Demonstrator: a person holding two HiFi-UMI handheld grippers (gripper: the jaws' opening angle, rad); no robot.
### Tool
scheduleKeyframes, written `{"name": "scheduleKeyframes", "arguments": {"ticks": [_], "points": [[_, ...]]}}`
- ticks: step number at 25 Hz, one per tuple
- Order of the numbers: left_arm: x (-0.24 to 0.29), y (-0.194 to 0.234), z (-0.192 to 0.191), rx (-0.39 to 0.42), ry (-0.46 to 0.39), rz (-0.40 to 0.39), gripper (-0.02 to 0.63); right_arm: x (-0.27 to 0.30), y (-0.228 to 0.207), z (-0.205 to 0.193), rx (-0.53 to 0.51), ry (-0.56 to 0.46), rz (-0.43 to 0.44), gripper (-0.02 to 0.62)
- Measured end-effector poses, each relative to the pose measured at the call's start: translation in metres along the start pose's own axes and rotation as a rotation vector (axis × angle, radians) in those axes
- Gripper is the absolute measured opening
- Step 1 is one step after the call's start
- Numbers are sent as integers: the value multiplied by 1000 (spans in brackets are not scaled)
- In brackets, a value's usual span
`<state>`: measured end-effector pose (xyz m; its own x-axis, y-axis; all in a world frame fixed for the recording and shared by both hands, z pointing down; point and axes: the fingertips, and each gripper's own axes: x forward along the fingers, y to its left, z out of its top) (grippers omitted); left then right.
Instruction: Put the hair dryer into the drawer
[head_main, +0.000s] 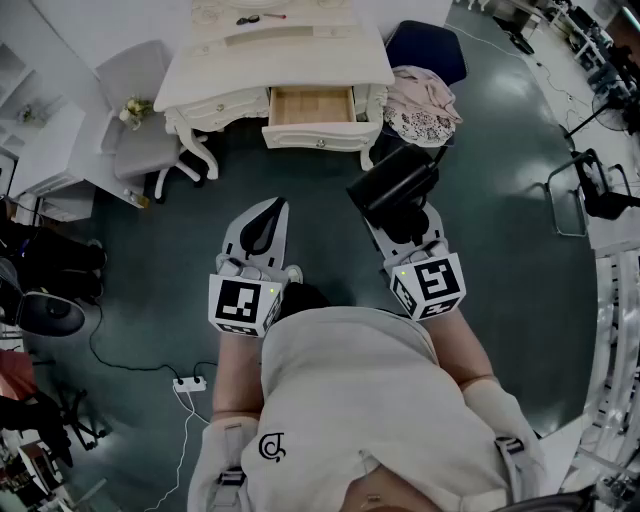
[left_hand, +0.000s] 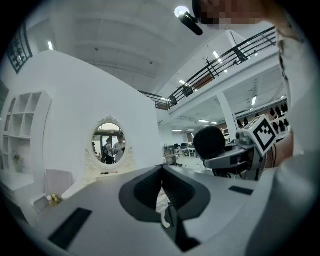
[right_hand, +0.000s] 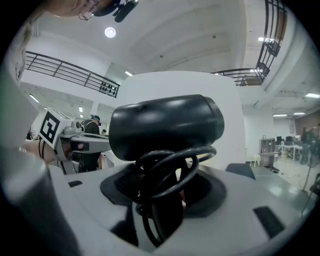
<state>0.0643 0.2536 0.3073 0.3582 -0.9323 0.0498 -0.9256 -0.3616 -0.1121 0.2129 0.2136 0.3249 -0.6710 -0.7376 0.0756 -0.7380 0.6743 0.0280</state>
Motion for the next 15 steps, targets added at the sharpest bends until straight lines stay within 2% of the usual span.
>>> {"name": "scheduleKeyframes", "arguments": {"ticks": [9, 15], "points": [[7, -8, 0, -1, -2, -11, 14, -4, -6, -2, -3, -2, 4, 241], [14, -8, -1, -7, 3, -17, 14, -3, -17, -8, 34, 16, -11, 242]]}}
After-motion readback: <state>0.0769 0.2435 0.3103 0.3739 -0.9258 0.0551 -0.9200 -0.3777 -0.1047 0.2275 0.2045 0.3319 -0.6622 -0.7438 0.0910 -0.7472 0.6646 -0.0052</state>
